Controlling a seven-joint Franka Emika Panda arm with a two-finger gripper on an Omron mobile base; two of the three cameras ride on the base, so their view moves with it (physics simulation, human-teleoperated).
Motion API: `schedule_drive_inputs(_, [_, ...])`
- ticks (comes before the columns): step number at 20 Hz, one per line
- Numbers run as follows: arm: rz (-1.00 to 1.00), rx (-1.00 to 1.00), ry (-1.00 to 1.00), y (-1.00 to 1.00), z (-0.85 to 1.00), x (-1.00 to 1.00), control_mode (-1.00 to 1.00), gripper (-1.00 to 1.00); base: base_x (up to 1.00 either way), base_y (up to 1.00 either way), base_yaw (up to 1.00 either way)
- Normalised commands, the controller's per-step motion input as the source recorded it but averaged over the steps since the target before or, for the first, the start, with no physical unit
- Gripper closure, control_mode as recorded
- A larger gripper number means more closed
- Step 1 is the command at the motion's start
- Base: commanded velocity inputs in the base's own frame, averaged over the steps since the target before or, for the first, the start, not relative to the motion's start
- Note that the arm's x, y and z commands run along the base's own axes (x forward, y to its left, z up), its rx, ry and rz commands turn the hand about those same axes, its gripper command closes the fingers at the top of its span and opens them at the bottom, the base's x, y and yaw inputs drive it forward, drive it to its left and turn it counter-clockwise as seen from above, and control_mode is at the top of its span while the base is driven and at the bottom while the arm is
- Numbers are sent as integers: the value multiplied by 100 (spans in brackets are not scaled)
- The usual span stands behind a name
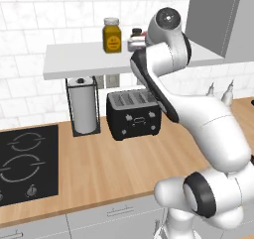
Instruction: Gather all objects into one cabinet and sort the glasses and bowls to opposite sides.
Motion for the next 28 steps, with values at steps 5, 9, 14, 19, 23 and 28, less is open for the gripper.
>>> schedule_drive_inputs(5, [0,0,-7,0,5,-82,-100,100,0,0,0])
schedule_drive_inputs(9, [0,0,-10,0,13,-77,-100,100,0,0,0])
schedule_drive_inputs(14, [0,0,-3,0,1,-22,100,100,0,0,0])
schedule_drive_inputs(19, [0,0,0,0,0,0,100,100,-35,0,0])
schedule_drive_inputs(23, [0,0,0,0,0,0,100,100,-100,2,1])
schedule_drive_inputs(28, [0,0,0,0,0,0,100,100,-96,56,10])
